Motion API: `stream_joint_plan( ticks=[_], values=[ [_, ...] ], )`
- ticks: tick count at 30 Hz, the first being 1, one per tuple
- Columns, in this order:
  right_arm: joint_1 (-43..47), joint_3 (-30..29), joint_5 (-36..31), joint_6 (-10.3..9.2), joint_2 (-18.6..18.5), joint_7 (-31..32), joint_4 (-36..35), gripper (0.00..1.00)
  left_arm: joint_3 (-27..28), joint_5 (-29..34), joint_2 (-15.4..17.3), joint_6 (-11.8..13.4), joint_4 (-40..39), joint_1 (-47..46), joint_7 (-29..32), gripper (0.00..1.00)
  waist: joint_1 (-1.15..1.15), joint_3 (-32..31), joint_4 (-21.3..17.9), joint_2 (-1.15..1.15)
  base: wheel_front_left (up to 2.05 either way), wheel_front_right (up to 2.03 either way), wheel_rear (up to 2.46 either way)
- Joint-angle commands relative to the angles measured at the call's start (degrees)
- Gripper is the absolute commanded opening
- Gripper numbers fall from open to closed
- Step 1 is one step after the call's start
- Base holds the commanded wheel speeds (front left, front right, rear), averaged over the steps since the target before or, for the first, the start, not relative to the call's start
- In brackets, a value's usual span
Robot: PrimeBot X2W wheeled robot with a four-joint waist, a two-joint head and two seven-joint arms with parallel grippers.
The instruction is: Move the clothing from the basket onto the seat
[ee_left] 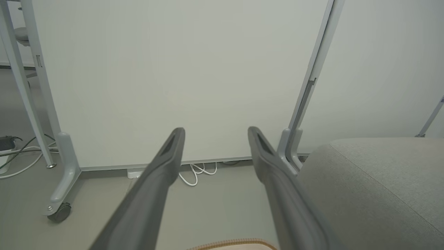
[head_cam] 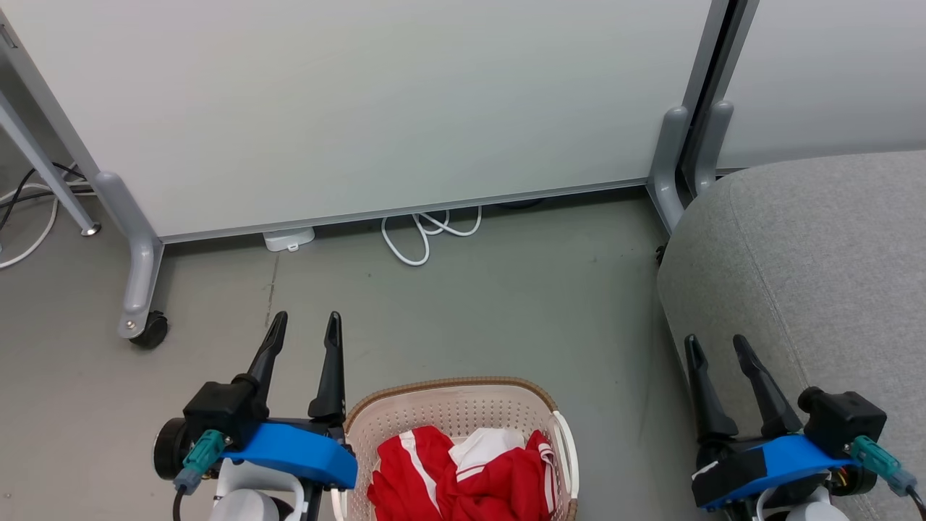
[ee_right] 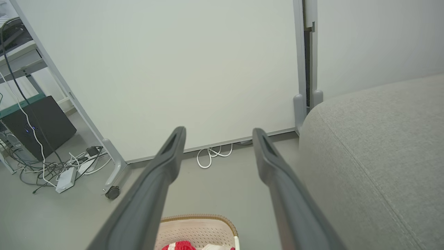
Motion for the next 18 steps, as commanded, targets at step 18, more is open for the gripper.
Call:
stream_joint_plan(
  ticks=[18],
  values=[
    [-1.1,0.9,-9.2,0.13,-0.5,-2.4,0.3,1.00,-1.3,9.3,0.2,-0.5,1.4,-1.6,-2.4,1.00,0.00,-0.1,0.1,0.00,0.00,0.00,0.00]
  ],
)
